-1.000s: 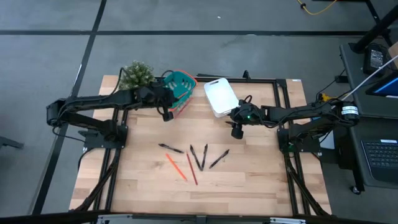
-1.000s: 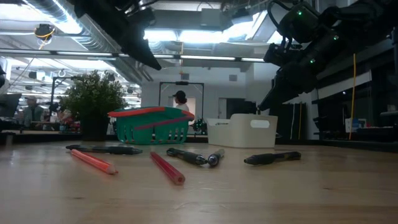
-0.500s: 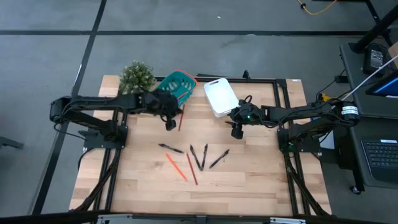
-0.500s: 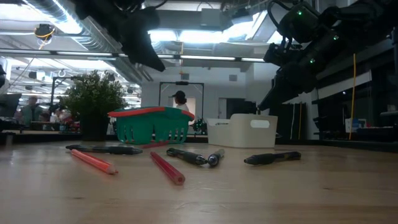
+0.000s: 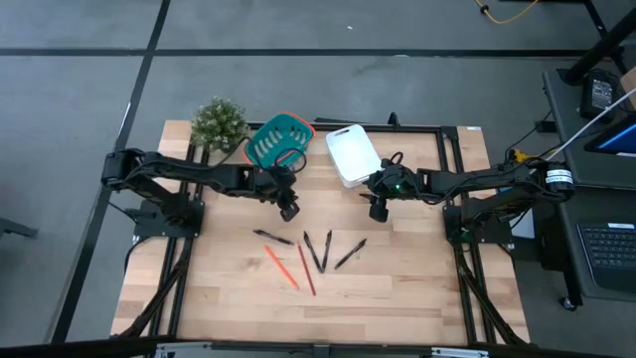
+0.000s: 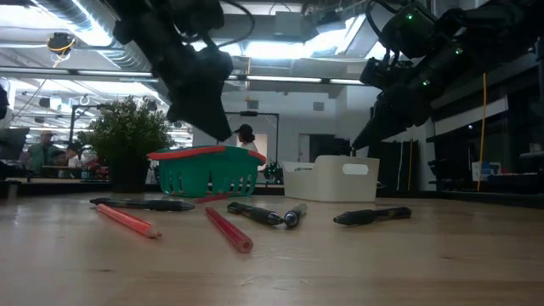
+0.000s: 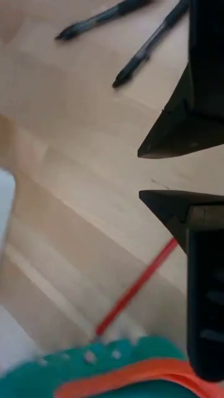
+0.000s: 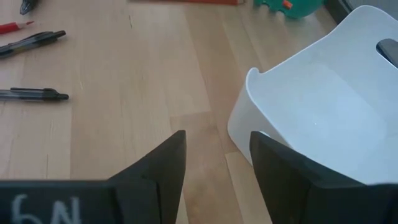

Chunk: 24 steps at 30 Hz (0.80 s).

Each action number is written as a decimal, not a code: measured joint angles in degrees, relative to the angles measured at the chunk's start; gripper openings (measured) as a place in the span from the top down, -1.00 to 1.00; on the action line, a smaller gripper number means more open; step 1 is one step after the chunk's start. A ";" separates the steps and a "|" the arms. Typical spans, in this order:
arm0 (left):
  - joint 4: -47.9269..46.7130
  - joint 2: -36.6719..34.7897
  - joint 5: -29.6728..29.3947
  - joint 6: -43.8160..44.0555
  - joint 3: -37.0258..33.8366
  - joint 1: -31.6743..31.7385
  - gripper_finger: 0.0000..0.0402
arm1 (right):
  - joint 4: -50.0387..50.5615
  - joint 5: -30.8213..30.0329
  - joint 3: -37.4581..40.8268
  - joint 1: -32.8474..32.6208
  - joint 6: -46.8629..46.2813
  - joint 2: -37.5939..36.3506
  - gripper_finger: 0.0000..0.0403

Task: Sort pens & pencils
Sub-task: Put the red pencil into the green basket

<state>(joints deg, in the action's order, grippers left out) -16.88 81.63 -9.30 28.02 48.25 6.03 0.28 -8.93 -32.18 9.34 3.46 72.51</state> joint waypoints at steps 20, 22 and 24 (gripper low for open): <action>-11.73 2.57 -4.83 12.46 2.22 3.84 0.53 | -2.13 -0.07 0.00 0.02 1.65 0.00 0.11; -11.18 4.17 -4.56 13.06 2.92 4.21 0.53 | -2.78 -0.08 0.00 0.01 1.76 0.00 0.11; -11.70 6.21 -4.26 13.53 3.64 4.26 0.53 | -3.18 -0.04 0.00 0.02 2.80 0.00 0.11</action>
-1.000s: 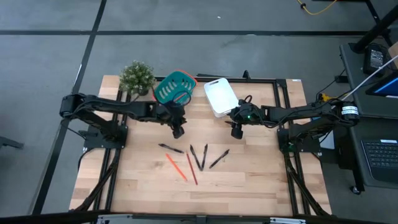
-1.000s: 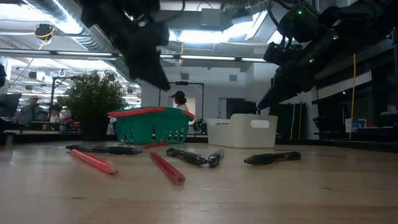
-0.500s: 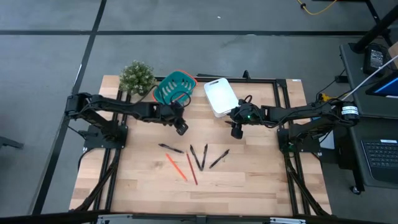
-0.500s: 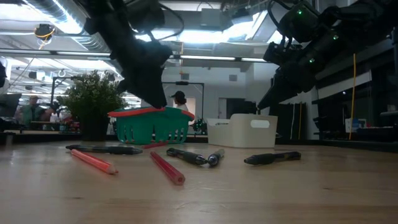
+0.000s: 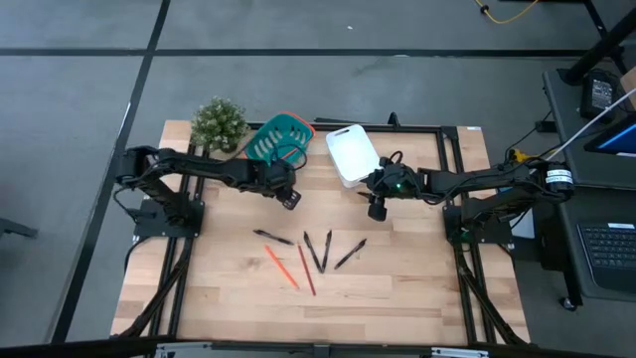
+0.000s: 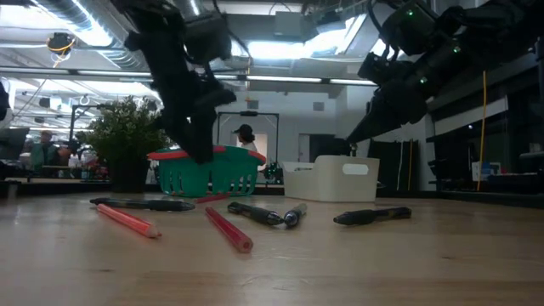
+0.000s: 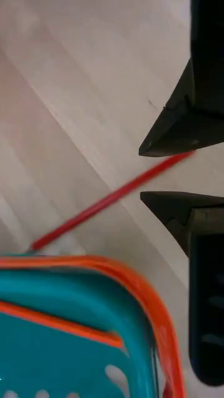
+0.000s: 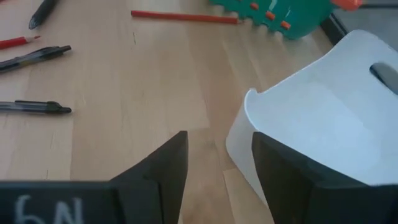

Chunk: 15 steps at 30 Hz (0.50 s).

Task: Sort pens & pencils
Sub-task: Put the red pencil into the green basket

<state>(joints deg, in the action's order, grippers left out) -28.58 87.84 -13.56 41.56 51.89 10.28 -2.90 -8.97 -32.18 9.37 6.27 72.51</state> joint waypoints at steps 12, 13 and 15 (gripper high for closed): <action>-9.59 8.93 0.44 0.15 10.93 1.38 0.53 | -0.28 0.02 0.00 0.00 1.62 0.00 0.11; -9.45 9.40 0.81 0.36 11.12 1.40 0.53 | -0.16 0.02 0.00 -0.01 1.63 0.00 0.11; -9.60 10.40 1.09 2.12 11.16 1.38 0.53 | 0.04 0.05 0.00 -0.02 1.70 0.00 0.11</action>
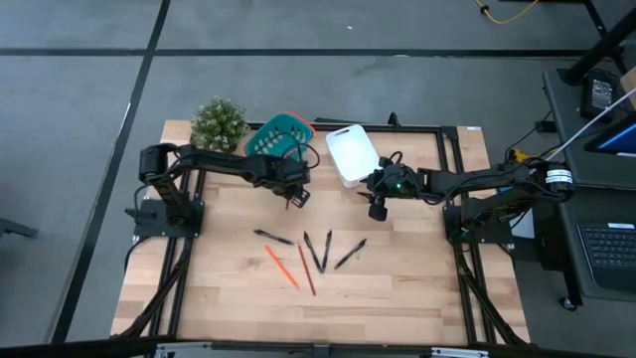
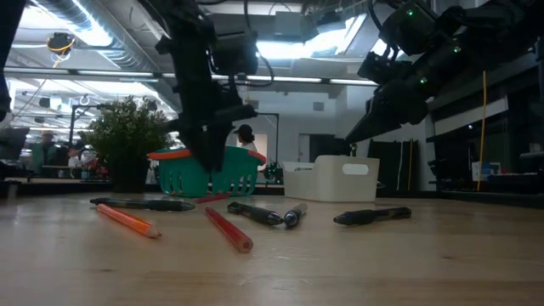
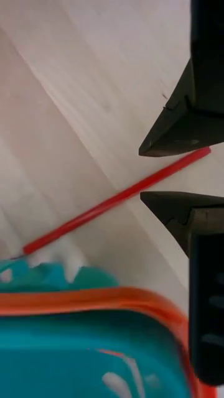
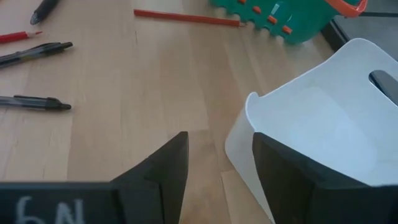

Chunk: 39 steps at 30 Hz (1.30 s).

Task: Sort pens & pencils
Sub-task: Put the red pencil into the green basket

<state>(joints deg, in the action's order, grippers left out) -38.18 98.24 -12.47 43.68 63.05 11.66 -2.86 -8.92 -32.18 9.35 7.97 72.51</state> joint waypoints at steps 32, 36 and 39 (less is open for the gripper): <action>1.74 8.13 2.80 5.88 0.07 0.37 0.53 | 0.21 0.08 0.00 -0.02 0.04 0.00 0.11; 1.12 10.29 3.10 5.32 0.37 0.35 0.53 | 0.51 0.08 0.00 -0.03 0.04 0.00 0.11; 0.70 10.50 4.43 2.40 0.42 0.39 0.53 | 0.64 0.10 0.00 -0.05 0.04 0.00 0.11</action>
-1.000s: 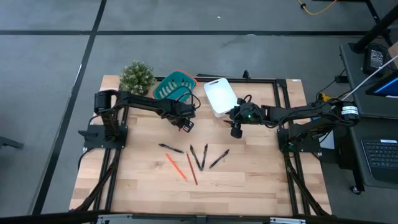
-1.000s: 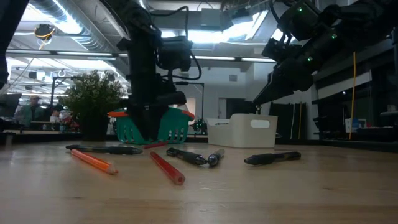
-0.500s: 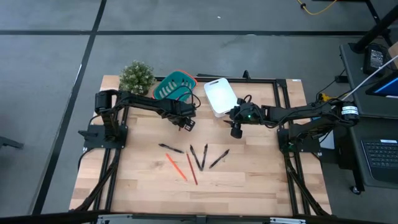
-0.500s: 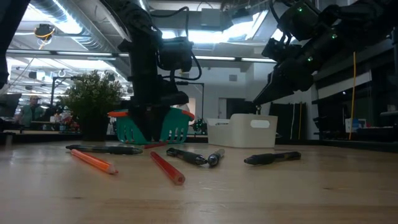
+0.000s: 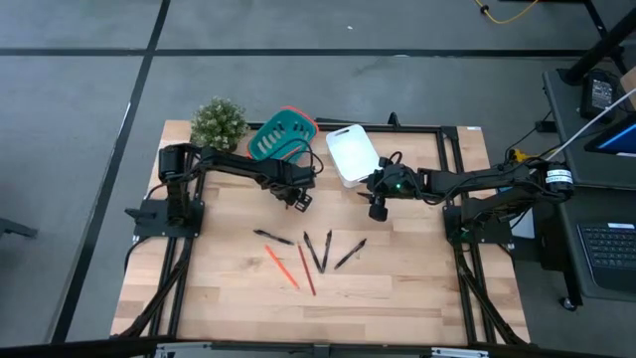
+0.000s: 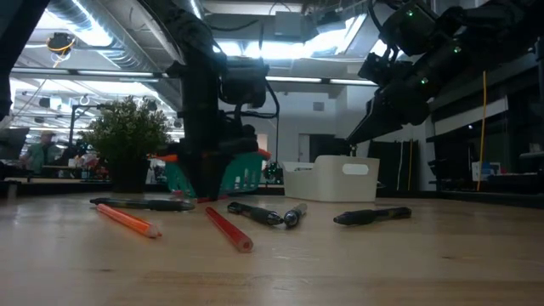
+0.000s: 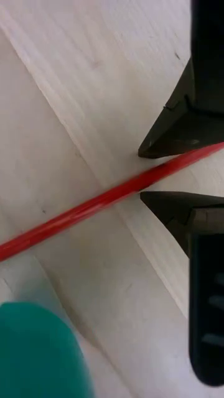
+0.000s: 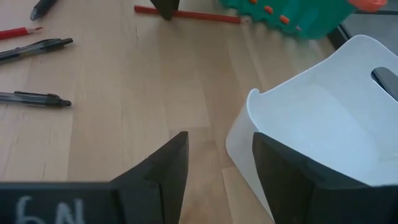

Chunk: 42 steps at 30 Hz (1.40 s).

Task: Sort pens & pencils
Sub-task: Put the red pencil into the green basket

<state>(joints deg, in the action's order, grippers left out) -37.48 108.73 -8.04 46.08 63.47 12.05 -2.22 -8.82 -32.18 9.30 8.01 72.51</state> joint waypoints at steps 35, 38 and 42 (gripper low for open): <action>-7.97 -2.04 15.62 -10.31 -0.51 -15.46 0.99 | 0.00 0.00 0.00 0.00 0.00 0.00 0.11; -8.25 -2.08 13.72 -11.30 -0.47 -17.27 0.99 | -0.02 0.00 0.00 0.00 -0.02 0.00 0.11; -8.27 -2.11 11.94 -12.13 -0.44 -17.75 0.99 | -0.02 0.00 0.00 0.00 -0.10 0.00 0.11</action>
<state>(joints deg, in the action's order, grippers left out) -45.76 106.63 3.90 33.95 63.02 -5.70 -2.24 -8.82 -32.18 9.30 7.91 72.51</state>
